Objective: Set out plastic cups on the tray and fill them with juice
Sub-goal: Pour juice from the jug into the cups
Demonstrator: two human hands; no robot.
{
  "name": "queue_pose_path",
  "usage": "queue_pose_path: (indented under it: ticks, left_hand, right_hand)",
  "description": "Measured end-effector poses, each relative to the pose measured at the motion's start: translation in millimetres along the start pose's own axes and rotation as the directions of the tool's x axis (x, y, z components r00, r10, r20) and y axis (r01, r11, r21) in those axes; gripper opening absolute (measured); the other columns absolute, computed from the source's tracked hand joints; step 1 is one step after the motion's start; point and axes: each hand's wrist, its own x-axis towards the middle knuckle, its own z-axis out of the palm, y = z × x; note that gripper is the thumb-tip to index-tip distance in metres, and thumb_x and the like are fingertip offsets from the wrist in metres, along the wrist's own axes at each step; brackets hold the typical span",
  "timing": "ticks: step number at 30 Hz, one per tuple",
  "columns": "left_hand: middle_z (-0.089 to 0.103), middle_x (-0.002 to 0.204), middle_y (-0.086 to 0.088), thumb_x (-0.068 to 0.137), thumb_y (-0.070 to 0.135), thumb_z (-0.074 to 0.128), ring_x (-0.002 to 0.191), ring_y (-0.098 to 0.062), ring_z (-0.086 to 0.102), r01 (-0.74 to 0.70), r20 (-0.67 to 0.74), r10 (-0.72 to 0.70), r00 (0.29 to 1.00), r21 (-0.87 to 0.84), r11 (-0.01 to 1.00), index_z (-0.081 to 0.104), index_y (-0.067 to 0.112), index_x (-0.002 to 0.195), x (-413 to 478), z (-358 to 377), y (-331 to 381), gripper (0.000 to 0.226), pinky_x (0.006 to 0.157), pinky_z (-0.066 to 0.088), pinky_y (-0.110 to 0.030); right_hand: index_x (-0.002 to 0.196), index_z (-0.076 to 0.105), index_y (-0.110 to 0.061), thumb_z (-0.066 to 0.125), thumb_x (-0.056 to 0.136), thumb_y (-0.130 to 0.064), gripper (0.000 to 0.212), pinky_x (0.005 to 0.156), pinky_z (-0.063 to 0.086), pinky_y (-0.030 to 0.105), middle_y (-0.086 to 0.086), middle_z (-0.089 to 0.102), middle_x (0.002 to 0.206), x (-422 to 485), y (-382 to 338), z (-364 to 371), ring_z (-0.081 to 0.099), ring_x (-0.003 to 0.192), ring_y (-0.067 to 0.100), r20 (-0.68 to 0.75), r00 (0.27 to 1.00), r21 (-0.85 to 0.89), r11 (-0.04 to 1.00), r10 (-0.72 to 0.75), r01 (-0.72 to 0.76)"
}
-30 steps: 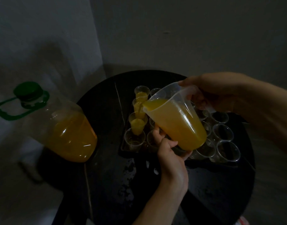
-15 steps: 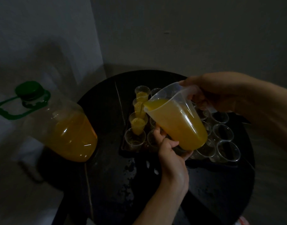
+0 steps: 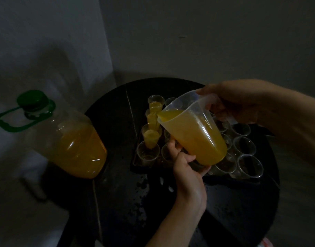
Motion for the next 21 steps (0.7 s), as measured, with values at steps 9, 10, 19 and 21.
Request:
queue_pose_path:
  ticks: [9, 10, 19, 21]
  left_hand:
    - [0.053, 0.126, 0.008, 0.084, 0.005, 0.039, 0.111, -0.019, 0.056, 0.0, -0.005, 0.0, 1.0, -0.001, 1.0, 0.046, 0.045, 0.136, -0.4, 0.7, -0.4, 0.066, 0.097, 0.049, -0.062]
    - [0.054, 0.126, 0.008, 0.084, 0.005, 0.039, 0.111, -0.019, 0.057, -0.002, -0.005, 0.002, 1.0, 0.0, 1.0, 0.046, 0.045, 0.135, -0.2, 0.5, -0.5, 0.065, 0.097, 0.05, -0.062]
    - [0.054, 0.125, 0.009, 0.087, 0.002, 0.036, 0.11, -0.018, 0.056, -0.003, -0.016, 0.002, 1.0, -0.011, 1.0, 0.047, 0.045, 0.132, 0.3, 1.1, -0.4, 0.063, 0.098, 0.049, -0.063]
    - [0.055, 0.126, 0.009, 0.087, 0.003, 0.036, 0.11, -0.019, 0.057, -0.006, -0.014, 0.006, 1.0, -0.004, 1.0, 0.046, 0.045, 0.134, 0.5, 1.1, -1.1, 0.064, 0.098, 0.049, -0.064]
  right_hand:
    - [0.095, 0.065, -0.014, 0.059, 0.095, -0.04, 0.026, 0.057, 0.035, 0.027, -0.003, 0.046, 0.048, 2.8, 2.5, -1.3, 0.042, 0.046, 0.01, -0.006, 1.0, -0.001, 1.0, 0.008, -0.008]
    - [0.096, 0.066, -0.014, 0.058, 0.096, -0.039, 0.026, 0.057, 0.034, 0.026, -0.003, 0.046, 0.048, 2.4, 2.1, -0.9, 0.042, 0.045, 0.009, -0.003, 1.0, -0.002, 1.0, 0.006, -0.006]
    - [0.089, 0.065, -0.017, 0.056, 0.097, -0.041, 0.027, 0.059, 0.034, 0.028, -0.003, 0.047, 0.048, 3.2, 0.8, -1.6, 0.041, 0.047, 0.01, 0.025, 1.0, -0.012, 1.0, 0.019, -0.019]
    - [0.091, 0.065, -0.017, 0.054, 0.098, -0.04, 0.027, 0.059, 0.033, 0.028, -0.003, 0.047, 0.047, 3.0, 0.9, -1.5, 0.04, 0.046, 0.01, 0.029, 0.999, -0.021, 1.0, 0.014, -0.013]
